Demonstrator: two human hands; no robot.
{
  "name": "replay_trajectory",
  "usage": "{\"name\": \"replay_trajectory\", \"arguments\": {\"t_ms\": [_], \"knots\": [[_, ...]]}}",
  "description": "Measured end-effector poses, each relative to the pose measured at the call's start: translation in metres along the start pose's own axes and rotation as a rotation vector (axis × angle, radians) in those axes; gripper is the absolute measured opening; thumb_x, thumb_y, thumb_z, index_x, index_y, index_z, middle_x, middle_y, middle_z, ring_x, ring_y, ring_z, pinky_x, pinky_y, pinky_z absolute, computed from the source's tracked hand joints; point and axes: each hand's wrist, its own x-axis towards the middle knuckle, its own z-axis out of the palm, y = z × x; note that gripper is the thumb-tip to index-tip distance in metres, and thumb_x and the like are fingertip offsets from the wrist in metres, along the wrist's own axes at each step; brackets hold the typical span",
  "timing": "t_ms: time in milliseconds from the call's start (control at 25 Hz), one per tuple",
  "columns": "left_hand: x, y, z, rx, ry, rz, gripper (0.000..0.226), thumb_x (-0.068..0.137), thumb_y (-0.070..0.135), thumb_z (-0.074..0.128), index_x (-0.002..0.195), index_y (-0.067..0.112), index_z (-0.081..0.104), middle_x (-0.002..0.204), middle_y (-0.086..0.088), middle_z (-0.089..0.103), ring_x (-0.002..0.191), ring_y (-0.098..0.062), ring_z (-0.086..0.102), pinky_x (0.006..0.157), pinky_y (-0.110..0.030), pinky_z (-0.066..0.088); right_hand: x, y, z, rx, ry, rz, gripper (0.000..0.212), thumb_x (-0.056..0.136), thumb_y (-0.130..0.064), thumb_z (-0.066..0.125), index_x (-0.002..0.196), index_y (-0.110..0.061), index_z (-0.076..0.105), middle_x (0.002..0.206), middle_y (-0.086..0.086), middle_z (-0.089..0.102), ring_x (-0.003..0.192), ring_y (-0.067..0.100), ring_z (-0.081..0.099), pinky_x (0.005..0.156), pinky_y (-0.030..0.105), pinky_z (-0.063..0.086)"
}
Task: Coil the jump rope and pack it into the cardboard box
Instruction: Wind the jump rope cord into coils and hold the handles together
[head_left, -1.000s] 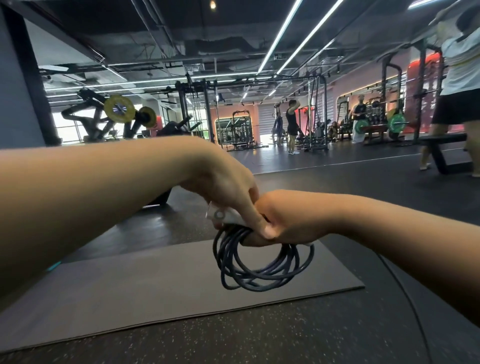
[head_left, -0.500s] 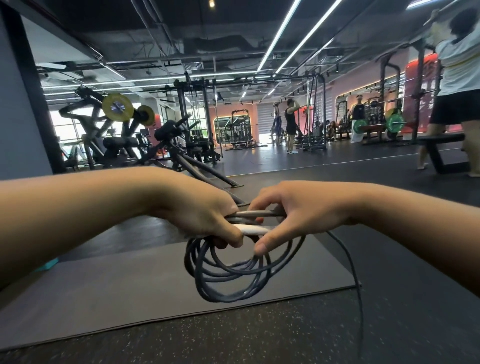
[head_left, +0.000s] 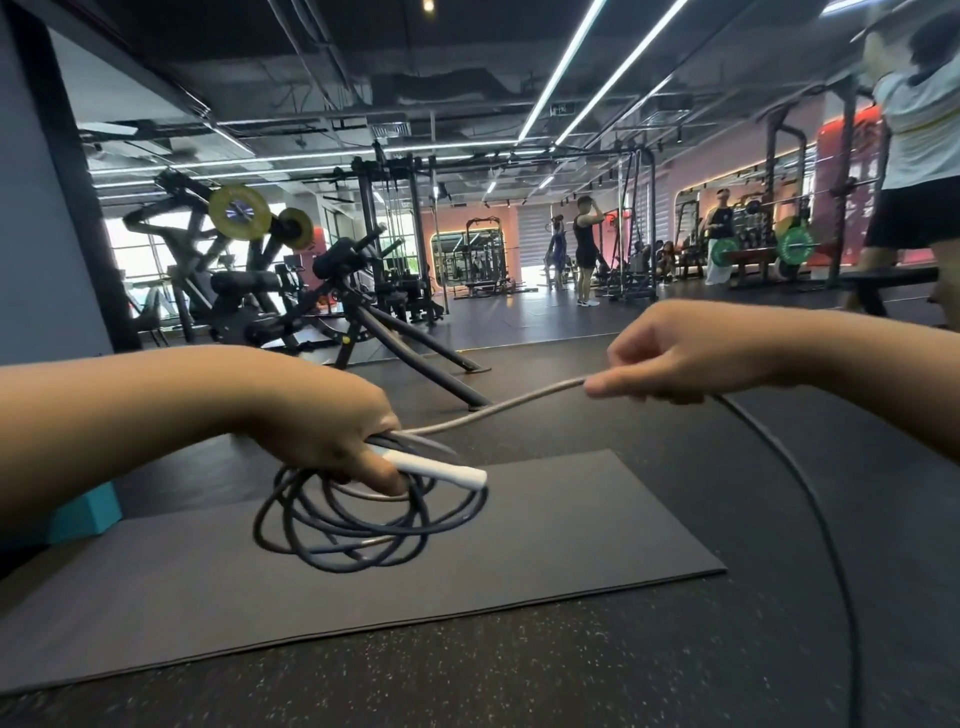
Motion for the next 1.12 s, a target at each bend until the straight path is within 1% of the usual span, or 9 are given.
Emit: {"name": "replay_trajectory", "arguments": {"t_ms": [160, 280, 360, 560, 680, 760, 840, 960, 1120], "knots": [[-0.012, -0.035, 0.018, -0.388, 0.133, 0.001, 0.048, 0.084, 0.066, 0.058, 0.078, 0.019, 0.067, 0.067, 0.007, 0.063, 0.058, -0.012, 0.052, 0.063, -0.033, 0.045, -0.013, 0.03, -0.022, 0.209, 0.228, 0.096, 0.053, 0.082, -0.058, 0.071, 0.065, -0.011, 0.053, 0.054, 0.004, 0.045, 0.044, 0.021, 0.041, 0.042, 0.028, 0.037], [-0.012, -0.026, 0.031, -0.934, 0.374, 0.049, 0.049, 0.09, 0.055, 0.062, 0.063, 0.014, 0.058, 0.064, -0.003, 0.061, 0.068, -0.033, 0.062, 0.091, -0.051, 0.053, -0.008, 0.039, -0.01, 0.354, 0.353, 0.123, 0.048, 0.089, -0.058, 0.063, 0.07, -0.014, 0.055, 0.055, 0.001, 0.042, 0.044, 0.018, 0.034, 0.042, 0.025, 0.028], [-0.006, 0.001, 0.037, -1.425, 0.504, 0.12, 0.044, 0.085, 0.046, 0.068, 0.068, 0.011, 0.047, 0.058, -0.004, 0.042, 0.063, -0.03, 0.06, 0.098, -0.058, 0.053, 0.0, 0.039, 0.012, 0.601, 0.367, 0.124, 0.042, 0.099, -0.05, 0.053, 0.082, -0.013, 0.061, 0.059, 0.0, 0.037, 0.046, 0.015, 0.028, 0.045, 0.025, 0.021], [0.029, 0.066, 0.017, -2.148, 0.695, 0.234, 0.035, 0.099, 0.032, 0.056, 0.069, 0.018, 0.044, 0.055, 0.004, 0.043, 0.06, -0.021, 0.068, 0.069, -0.035, 0.063, 0.026, 0.015, 0.078, 1.163, 0.277, 0.093, 0.029, 0.102, -0.008, 0.044, 0.109, -0.018, 0.069, 0.067, 0.001, 0.048, 0.052, 0.014, 0.03, 0.05, 0.029, 0.021], [0.05, 0.092, -0.004, -2.335, 0.786, 0.189, 0.04, 0.102, 0.033, 0.051, 0.065, 0.017, 0.045, 0.059, -0.006, 0.06, 0.064, -0.025, 0.067, 0.066, -0.038, 0.057, 0.031, -0.012, 0.102, 1.401, 0.225, -0.103, 0.045, 0.076, 0.005, 0.056, 0.115, -0.018, 0.065, 0.084, 0.005, 0.056, 0.056, 0.012, 0.038, 0.054, 0.029, 0.024], [0.059, 0.104, -0.013, -2.456, 0.827, 0.096, 0.036, 0.101, 0.037, 0.053, 0.073, 0.015, 0.049, 0.064, -0.009, 0.065, 0.061, -0.026, 0.065, 0.062, -0.035, 0.054, 0.033, -0.031, 0.107, 1.474, 0.201, -0.257, 0.054, 0.075, -0.012, 0.077, 0.126, -0.021, 0.064, 0.092, -0.002, 0.062, 0.061, 0.01, 0.043, 0.056, 0.027, 0.027], [0.064, 0.113, -0.018, -2.531, 0.842, 0.014, 0.031, 0.098, 0.042, 0.056, 0.09, 0.013, 0.055, 0.074, -0.009, 0.067, 0.062, -0.024, 0.066, 0.057, -0.031, 0.057, 0.037, -0.048, 0.109, 1.461, 0.304, -0.283, 0.065, 0.073, -0.04, 0.087, 0.132, -0.025, 0.062, 0.101, -0.008, 0.072, 0.072, 0.01, 0.061, 0.061, 0.024, 0.042], [0.057, 0.122, -0.024, -2.621, 0.776, 0.095, 0.04, 0.1, 0.051, 0.049, 0.086, 0.013, 0.055, 0.06, -0.002, 0.064, 0.051, -0.015, 0.062, 0.05, -0.021, 0.055, 0.04, -0.069, 0.109, 1.416, 0.547, -0.246, 0.056, 0.065, -0.045, 0.078, 0.116, -0.025, 0.067, 0.108, -0.004, 0.081, 0.102, 0.008, 0.075, 0.079, 0.02, 0.057], [0.048, 0.129, -0.022, -2.635, 0.707, 0.139, 0.053, 0.101, 0.058, 0.039, 0.076, 0.014, 0.057, 0.051, -0.004, 0.064, 0.061, -0.019, 0.062, 0.075, -0.034, 0.055, 0.043, -0.075, 0.111, 1.371, 0.736, -0.203, 0.04, 0.068, -0.037, 0.08, 0.102, -0.019, 0.072, 0.09, -0.003, 0.082, 0.089, 0.006, 0.077, 0.075, 0.018, 0.056]]}}
